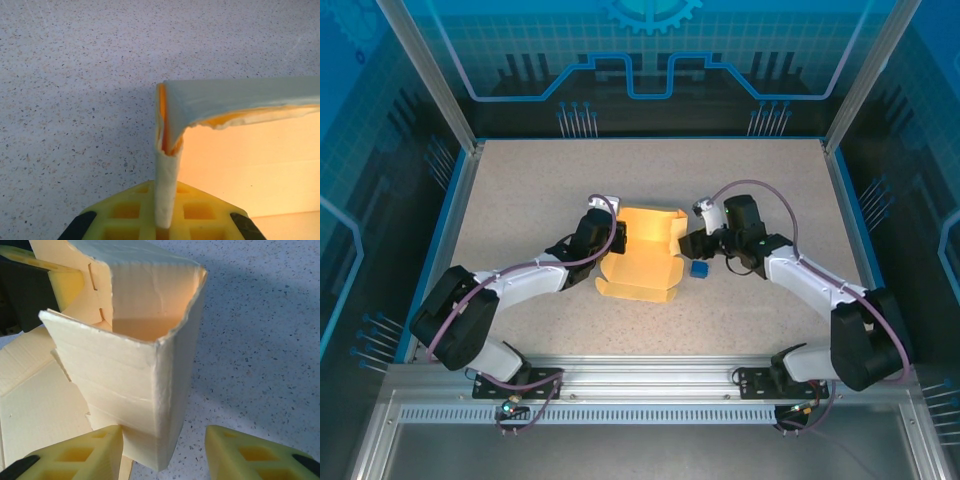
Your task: Fold the paper box
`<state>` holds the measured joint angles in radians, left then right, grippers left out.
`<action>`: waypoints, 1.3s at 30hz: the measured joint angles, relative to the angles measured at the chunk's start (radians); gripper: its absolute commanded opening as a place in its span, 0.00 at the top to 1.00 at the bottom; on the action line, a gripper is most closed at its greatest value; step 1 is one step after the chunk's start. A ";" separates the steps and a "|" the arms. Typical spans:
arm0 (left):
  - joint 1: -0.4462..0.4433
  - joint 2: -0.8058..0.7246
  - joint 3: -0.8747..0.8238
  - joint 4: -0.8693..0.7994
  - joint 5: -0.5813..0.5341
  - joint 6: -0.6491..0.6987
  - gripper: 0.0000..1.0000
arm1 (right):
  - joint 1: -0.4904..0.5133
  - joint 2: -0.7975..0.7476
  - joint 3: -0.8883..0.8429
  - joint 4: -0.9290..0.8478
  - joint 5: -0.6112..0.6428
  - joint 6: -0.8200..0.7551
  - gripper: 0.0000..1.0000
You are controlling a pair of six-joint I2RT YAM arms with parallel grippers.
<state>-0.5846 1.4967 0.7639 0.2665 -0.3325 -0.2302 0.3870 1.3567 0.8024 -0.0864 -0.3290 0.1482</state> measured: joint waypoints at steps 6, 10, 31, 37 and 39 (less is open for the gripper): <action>0.000 0.000 0.000 0.000 0.000 0.000 0.93 | 0.013 0.036 0.026 0.005 0.011 -0.013 0.56; 0.000 0.000 0.000 0.000 0.000 -0.001 0.93 | 0.040 0.060 0.058 0.005 0.031 -0.021 0.58; 0.006 0.000 0.000 0.000 0.015 -0.006 0.93 | 0.196 0.198 0.224 -0.104 0.513 0.050 0.69; 0.005 0.000 0.000 0.000 0.026 -0.006 0.93 | 0.208 0.206 0.245 -0.133 0.590 0.072 0.81; 0.005 0.000 0.000 0.000 0.027 -0.007 0.93 | 0.212 0.217 0.260 -0.146 0.621 0.080 0.84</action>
<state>-0.5800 1.4967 0.7643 0.2668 -0.3058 -0.2371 0.5987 1.5734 1.0622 -0.2325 0.2924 0.2287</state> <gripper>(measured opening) 0.086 0.185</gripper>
